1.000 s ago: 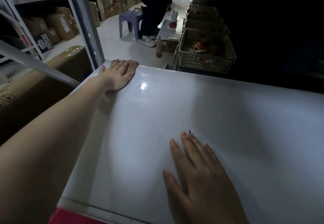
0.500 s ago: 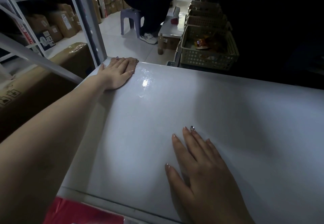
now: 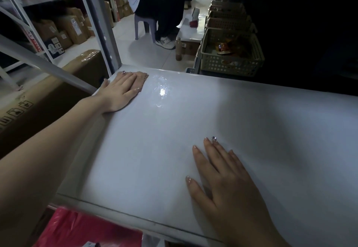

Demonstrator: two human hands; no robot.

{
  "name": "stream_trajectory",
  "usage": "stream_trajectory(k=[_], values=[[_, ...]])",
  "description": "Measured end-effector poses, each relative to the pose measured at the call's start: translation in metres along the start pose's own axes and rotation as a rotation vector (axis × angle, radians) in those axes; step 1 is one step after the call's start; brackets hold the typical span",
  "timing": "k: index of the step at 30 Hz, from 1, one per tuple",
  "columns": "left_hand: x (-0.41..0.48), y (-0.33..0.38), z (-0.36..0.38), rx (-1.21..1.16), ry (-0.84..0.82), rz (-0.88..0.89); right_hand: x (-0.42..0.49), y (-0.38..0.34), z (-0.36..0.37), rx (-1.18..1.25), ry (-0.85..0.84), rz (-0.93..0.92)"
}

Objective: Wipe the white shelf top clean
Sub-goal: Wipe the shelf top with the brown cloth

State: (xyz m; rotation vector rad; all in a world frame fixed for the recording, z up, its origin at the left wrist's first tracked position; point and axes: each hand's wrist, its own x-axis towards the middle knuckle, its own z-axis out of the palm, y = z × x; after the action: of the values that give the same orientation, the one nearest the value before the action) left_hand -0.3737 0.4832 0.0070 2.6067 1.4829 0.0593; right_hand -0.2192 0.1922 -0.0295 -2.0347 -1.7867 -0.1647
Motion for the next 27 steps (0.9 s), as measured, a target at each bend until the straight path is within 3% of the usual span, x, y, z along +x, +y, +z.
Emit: stream_trajectory(k=[27], values=[[-0.086,-0.029,0.001,-0.045,-0.022,0.062,-0.002,-0.003,-0.004,-0.038,-0.050,0.025]])
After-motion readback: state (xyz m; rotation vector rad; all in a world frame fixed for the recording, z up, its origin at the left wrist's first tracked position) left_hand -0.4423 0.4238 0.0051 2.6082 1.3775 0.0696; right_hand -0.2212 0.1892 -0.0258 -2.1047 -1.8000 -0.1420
